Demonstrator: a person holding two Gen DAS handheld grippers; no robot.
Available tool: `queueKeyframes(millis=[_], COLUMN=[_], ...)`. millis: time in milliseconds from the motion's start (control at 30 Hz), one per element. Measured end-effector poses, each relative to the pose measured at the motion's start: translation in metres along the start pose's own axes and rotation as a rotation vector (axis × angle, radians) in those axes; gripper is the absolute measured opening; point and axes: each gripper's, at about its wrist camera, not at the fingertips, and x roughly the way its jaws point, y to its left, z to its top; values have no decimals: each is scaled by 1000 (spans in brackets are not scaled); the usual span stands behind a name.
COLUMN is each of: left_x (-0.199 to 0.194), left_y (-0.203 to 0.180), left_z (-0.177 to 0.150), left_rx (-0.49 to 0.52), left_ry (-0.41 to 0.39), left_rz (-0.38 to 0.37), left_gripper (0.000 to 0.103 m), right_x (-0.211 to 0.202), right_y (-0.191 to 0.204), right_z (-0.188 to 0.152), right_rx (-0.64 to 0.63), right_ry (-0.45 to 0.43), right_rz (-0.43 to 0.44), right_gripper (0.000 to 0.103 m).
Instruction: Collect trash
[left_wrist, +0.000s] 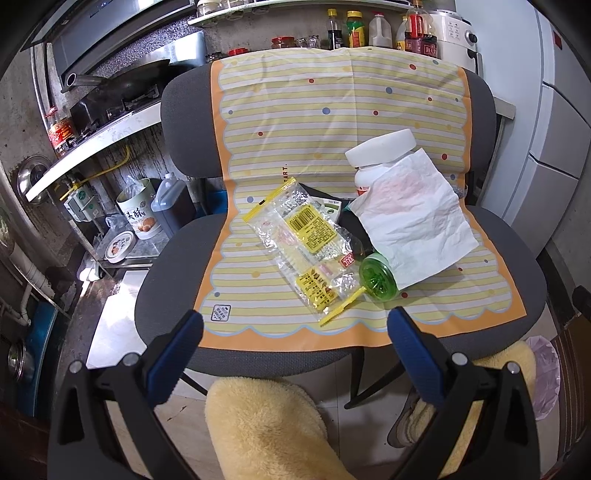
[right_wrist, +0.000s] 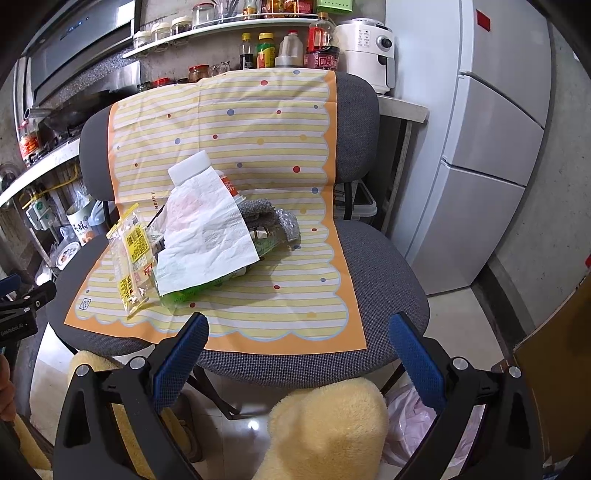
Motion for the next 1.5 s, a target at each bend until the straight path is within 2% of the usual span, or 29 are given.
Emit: queueKeyframes(millis=[1500], left_x=[-3], left_y=[6], left_z=[4], left_rx=[-11], left_ry=[-3], left_rz=[3], left_gripper=[97], right_x=[3], right_y=[3], right_z=[-1], right_rx=[-4], right_ry=[6], right_rz=[3], right_gripper=[97])
